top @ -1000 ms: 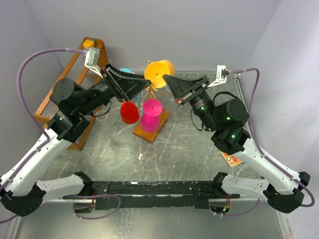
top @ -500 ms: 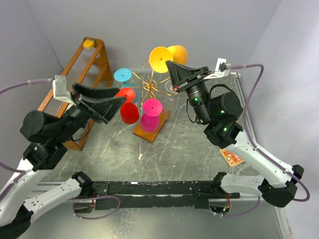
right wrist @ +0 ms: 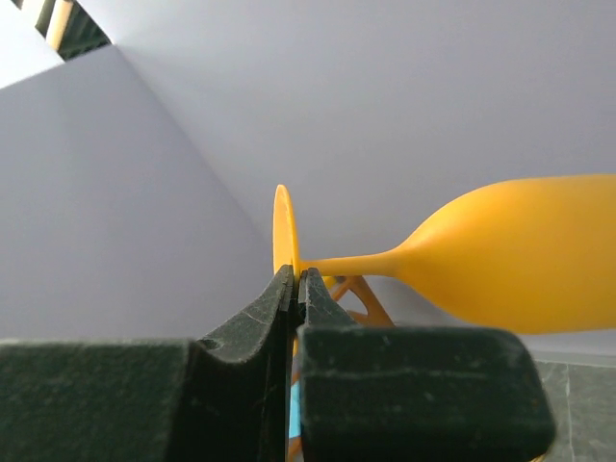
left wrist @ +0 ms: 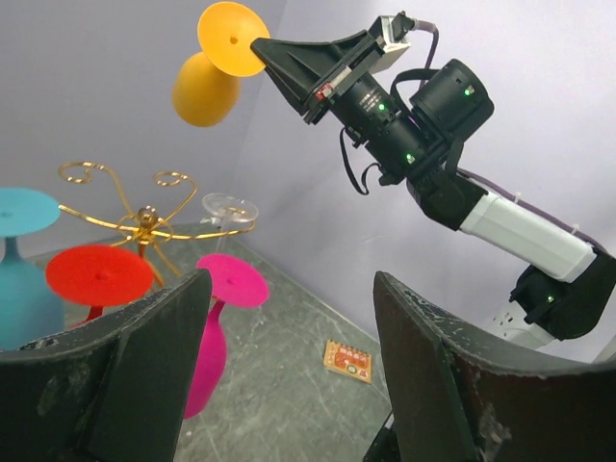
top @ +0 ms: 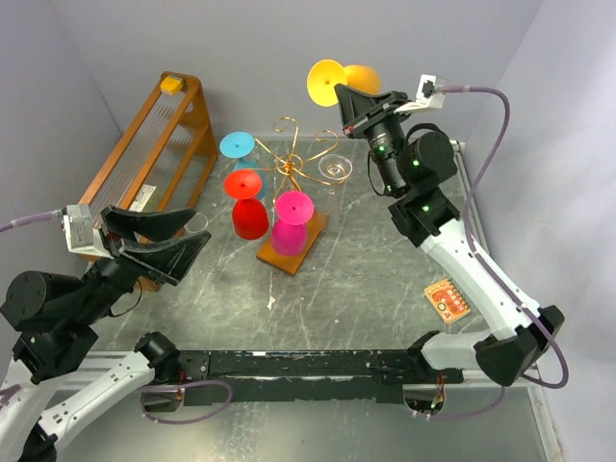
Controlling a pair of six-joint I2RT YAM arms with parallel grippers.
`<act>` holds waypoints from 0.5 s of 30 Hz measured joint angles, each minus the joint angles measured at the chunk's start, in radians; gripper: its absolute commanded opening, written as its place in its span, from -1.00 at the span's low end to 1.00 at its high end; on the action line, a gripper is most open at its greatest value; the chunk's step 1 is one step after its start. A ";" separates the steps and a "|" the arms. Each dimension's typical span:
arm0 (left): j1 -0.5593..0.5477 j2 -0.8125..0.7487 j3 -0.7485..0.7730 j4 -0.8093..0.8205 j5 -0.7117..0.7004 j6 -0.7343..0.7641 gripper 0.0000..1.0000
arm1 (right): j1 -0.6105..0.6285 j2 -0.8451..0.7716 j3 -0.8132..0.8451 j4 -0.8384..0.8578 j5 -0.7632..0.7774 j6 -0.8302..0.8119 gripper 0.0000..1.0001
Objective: Place the wine glass upside down on the wine glass rack
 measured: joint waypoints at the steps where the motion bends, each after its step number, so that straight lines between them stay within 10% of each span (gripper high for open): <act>1: 0.000 -0.010 -0.006 -0.012 -0.008 0.000 0.58 | -0.016 0.014 0.004 -0.005 -0.021 0.010 -1.00; 15: 0.000 0.013 -0.017 -0.094 -0.084 -0.019 0.56 | -0.180 0.204 0.050 -0.050 -0.319 0.212 -1.00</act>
